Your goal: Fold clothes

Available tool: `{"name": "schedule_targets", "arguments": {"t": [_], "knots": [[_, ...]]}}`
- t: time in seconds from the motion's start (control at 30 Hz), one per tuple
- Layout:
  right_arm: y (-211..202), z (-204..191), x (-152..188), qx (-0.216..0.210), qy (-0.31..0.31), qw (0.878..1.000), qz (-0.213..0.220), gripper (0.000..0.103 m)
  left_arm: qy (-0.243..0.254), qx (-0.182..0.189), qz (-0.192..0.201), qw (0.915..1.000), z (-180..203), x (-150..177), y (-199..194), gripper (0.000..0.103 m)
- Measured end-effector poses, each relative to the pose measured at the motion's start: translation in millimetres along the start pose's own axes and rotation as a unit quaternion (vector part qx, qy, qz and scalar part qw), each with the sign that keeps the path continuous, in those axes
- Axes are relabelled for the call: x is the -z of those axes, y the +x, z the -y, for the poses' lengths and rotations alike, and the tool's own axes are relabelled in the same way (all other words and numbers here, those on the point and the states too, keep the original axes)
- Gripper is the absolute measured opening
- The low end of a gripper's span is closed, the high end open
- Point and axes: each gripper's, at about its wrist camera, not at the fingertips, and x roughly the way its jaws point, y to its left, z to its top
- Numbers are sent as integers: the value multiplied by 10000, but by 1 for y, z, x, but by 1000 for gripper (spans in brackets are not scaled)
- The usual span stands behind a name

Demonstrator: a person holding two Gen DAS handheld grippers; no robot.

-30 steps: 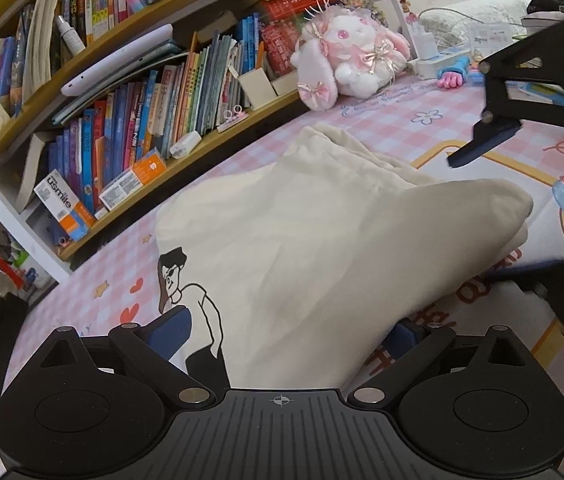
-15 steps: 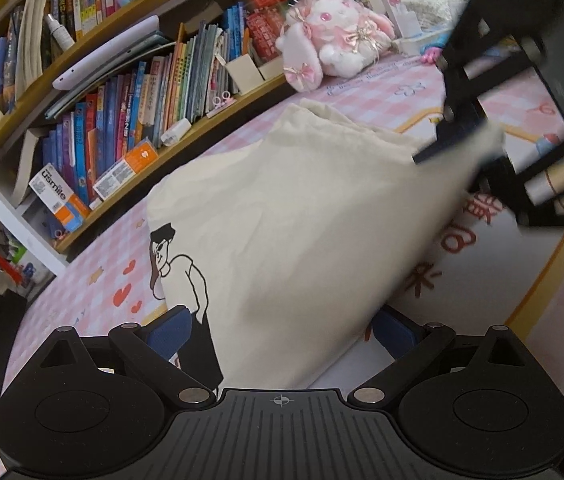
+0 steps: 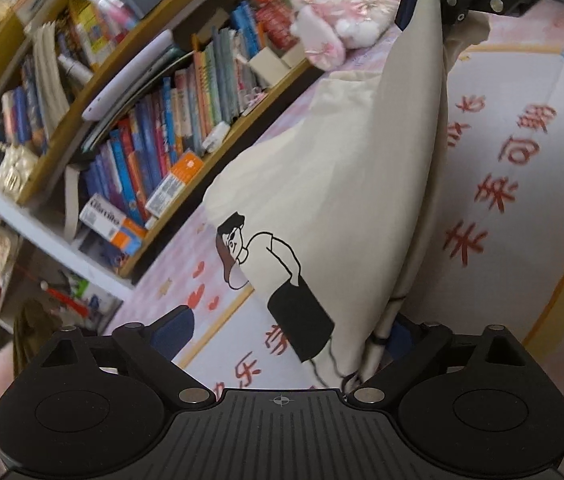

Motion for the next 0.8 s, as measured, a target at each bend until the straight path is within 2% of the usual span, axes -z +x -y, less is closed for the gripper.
{"name": "schedule_targets", "arguments": {"t": [0.1,0.17,0.27,0.37,0.43,0.53,0.63,0.73,0.8], "knots": [[3,-6,5,-36,-10,10000,-67,14,470,165,133,9987,5,1,-3,66],[5,-11,8,-38,-7,9999,-125,14,766,304,197,9964,10,1,-4,42],[7,-18,14,-42,-2,9998,-213,14,999,542,233,9932,15,1,-4,21],[10,-25,18,-38,1,9995,-305,15,1001,725,279,9919,14,3,-3,12],[13,-31,21,0,-22,9993,-385,16,981,842,320,9911,12,4,-3,10],[20,-40,23,126,-37,9983,-571,26,977,1014,370,9893,7,6,-2,8],[24,-45,25,144,110,9967,-794,23,988,1186,380,9873,3,8,-3,7],[20,-50,20,162,265,9957,-878,16,999,1325,412,9853,-3,12,-7,7],[16,-52,16,188,350,9949,-931,15,1027,1425,473,9833,-7,16,-12,6]]}}
